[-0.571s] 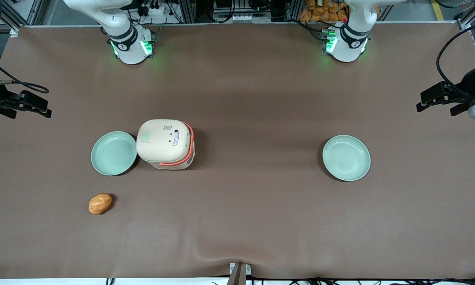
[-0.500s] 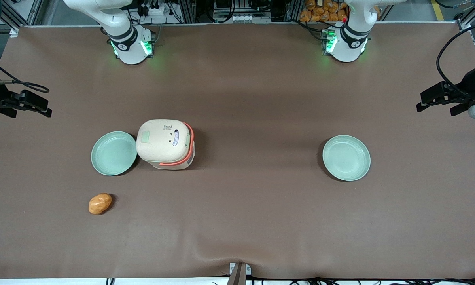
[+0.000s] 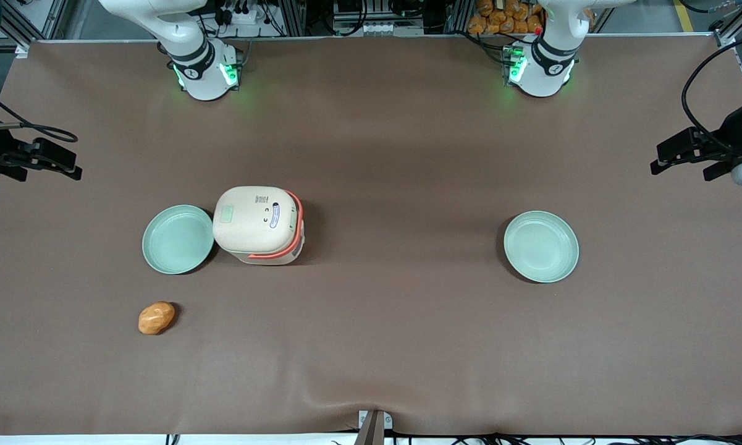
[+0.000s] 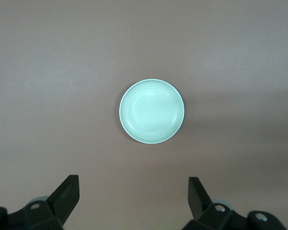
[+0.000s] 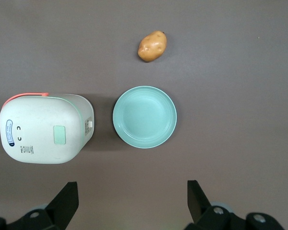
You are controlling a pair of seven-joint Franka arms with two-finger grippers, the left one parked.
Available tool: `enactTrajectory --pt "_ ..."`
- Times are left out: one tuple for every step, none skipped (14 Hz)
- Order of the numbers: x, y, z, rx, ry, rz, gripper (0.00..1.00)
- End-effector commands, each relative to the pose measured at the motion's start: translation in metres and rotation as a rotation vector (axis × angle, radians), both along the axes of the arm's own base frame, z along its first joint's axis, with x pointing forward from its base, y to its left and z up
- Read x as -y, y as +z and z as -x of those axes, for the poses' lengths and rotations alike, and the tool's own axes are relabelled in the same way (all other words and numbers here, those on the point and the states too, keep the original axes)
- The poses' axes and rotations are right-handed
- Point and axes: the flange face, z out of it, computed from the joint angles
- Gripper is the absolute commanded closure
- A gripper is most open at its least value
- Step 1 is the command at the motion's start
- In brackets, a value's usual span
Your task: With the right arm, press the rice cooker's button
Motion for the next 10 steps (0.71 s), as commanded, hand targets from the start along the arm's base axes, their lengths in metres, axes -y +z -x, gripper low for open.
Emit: enactTrajectory --pt "-0.002 0.007 0.009 0.001 0.060 -0.005 0.00" --pt "-0.003 0.004 0.010 -0.015 0.070 -0.014 0.00" --pt "-0.005 0.004 0.009 -0.015 0.073 -0.015 0.00" --pt "-0.009 0.006 0.008 -0.005 0.080 -0.013 0.00" --pt "-0.012 0.008 0.008 -0.002 0.085 -0.018 0.00" --pt "-0.025 0.007 0.007 -0.001 0.100 -0.045 0.00" --pt "-0.033 0.006 0.006 0.001 0.107 -0.066 0.00" --pt "-0.039 0.004 0.004 0.007 0.114 -0.070 0.00" --pt "-0.051 0.004 0.002 0.021 0.133 -0.070 0.00" --pt "-0.066 0.000 0.000 0.029 0.158 -0.069 0.00"
